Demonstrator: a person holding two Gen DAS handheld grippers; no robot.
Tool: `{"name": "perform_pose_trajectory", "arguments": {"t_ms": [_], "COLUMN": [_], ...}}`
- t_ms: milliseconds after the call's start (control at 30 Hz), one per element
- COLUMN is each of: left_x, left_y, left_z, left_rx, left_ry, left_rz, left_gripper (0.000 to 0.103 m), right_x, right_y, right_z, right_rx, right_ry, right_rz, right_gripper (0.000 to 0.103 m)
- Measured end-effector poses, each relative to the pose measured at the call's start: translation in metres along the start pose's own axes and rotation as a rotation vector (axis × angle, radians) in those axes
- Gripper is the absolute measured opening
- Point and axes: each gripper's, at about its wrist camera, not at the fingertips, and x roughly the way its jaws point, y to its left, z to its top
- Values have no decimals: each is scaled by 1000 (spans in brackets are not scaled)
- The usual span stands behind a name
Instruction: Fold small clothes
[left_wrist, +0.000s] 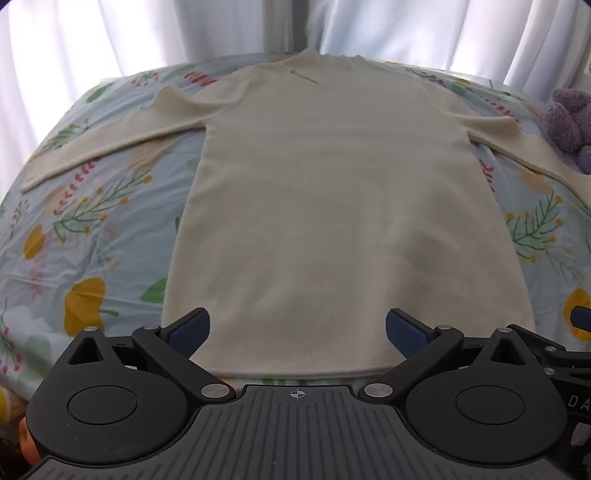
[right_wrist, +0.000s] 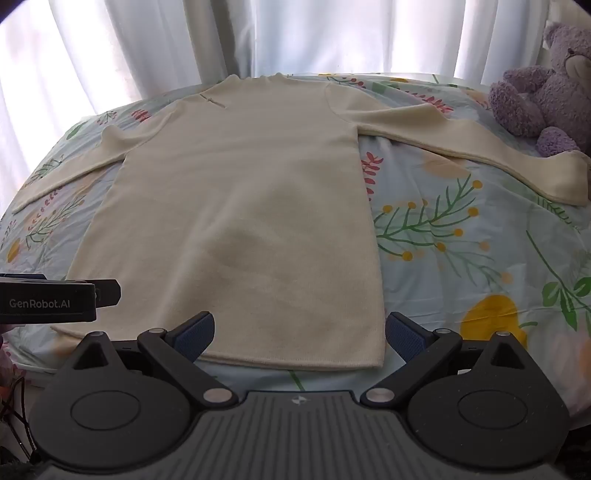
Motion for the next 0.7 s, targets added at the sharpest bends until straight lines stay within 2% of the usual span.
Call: {"name": "perform_pose_trajectory", "arguments": {"t_ms": [200,233,700], "left_x": [0,-1,-1], "left_y": [-5,-3,-1], "left_z": [0,-2,-1], "left_rx": [6,-6,-7], "left_ry": [-3,5,5], "left_rz": [16,-8,-11], "left_gripper": [103,103,103], "right_x": [1,1,1], "right_y": [0,1,3], "right_z": [0,0,0], "right_rx": [5,3,-2], "right_ry": [6,6,-1], "right_rz": [-1,-3,-6], "right_gripper": [99,99,99]}}
